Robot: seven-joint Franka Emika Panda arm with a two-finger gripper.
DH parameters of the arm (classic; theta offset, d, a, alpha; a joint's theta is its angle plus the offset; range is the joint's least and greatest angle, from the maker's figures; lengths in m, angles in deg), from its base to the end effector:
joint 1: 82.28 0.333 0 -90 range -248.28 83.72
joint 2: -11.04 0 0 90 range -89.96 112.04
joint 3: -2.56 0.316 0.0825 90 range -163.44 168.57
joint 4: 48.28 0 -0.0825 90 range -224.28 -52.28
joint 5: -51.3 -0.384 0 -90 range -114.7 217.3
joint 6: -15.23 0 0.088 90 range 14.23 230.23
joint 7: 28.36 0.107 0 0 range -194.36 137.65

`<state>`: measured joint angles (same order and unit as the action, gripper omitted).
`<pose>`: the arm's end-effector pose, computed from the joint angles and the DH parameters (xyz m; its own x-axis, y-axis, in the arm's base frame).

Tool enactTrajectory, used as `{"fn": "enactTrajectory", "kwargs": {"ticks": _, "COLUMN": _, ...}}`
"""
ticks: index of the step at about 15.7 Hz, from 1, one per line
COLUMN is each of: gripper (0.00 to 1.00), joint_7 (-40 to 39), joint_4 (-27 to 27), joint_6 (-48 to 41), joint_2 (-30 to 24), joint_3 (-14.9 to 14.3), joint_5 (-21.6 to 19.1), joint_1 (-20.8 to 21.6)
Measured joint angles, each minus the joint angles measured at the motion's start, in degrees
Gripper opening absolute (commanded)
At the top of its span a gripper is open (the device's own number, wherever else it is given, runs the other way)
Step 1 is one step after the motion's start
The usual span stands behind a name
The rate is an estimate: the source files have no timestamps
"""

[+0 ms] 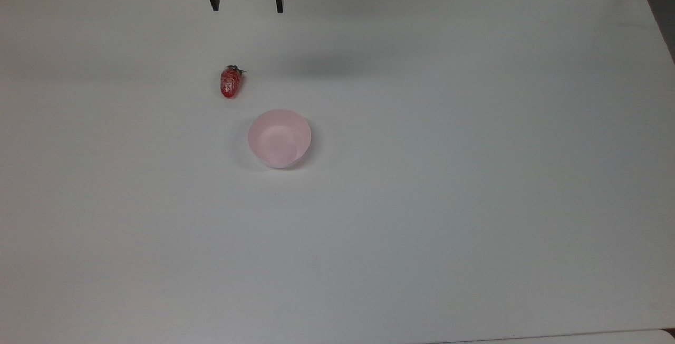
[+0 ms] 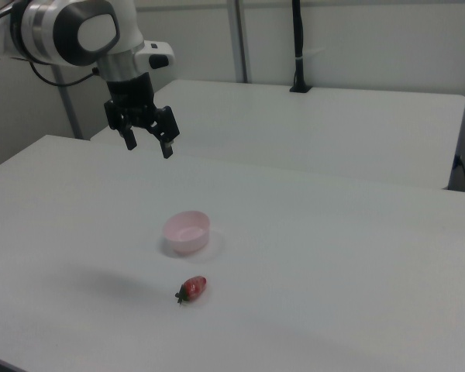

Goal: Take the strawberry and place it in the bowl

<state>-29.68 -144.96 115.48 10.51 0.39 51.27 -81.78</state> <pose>0.5654 -0.0165 0.5902 0.9974 -0.0062 0.0715 -0.0062 -1.0000 0.0008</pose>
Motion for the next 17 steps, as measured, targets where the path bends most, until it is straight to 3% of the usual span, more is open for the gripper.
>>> {"fn": "enactTrajectory", "kwargs": {"ticks": 6, "gripper": 1.00, "joint_7": -1.1, "joint_4": 0.0, "joint_6": -0.5, "joint_2": 0.0, "joint_3": 0.0, "joint_5": 0.0, "joint_1": 0.0}}
{"fn": "enactTrajectory", "kwargs": {"ticks": 10, "gripper": 0.99, "joint_7": -8.6, "joint_4": -0.2, "joint_6": -3.8, "joint_2": -0.1, "joint_3": -0.2, "joint_5": 2.0, "joint_1": -1.1}}
{"fn": "enactTrajectory", "kwargs": {"ticks": 12, "gripper": 0.93, "joint_7": -10.8, "joint_4": -1.1, "joint_6": -4.1, "joint_2": 0.0, "joint_3": -0.3, "joint_5": 3.7, "joint_1": -2.0}}
{"fn": "enactTrajectory", "kwargs": {"ticks": 14, "gripper": 1.00, "joint_7": -11.7, "joint_4": -3.5, "joint_6": -3.9, "joint_2": 0.6, "joint_3": -0.3, "joint_5": 6.5, "joint_1": -2.4}}
{"fn": "enactTrajectory", "kwargs": {"ticks": 17, "gripper": 1.00, "joint_7": -10.9, "joint_4": -11.7, "joint_6": 3.3, "joint_2": 2.5, "joint_3": -0.4, "joint_5": 8.6, "joint_1": -3.1}}
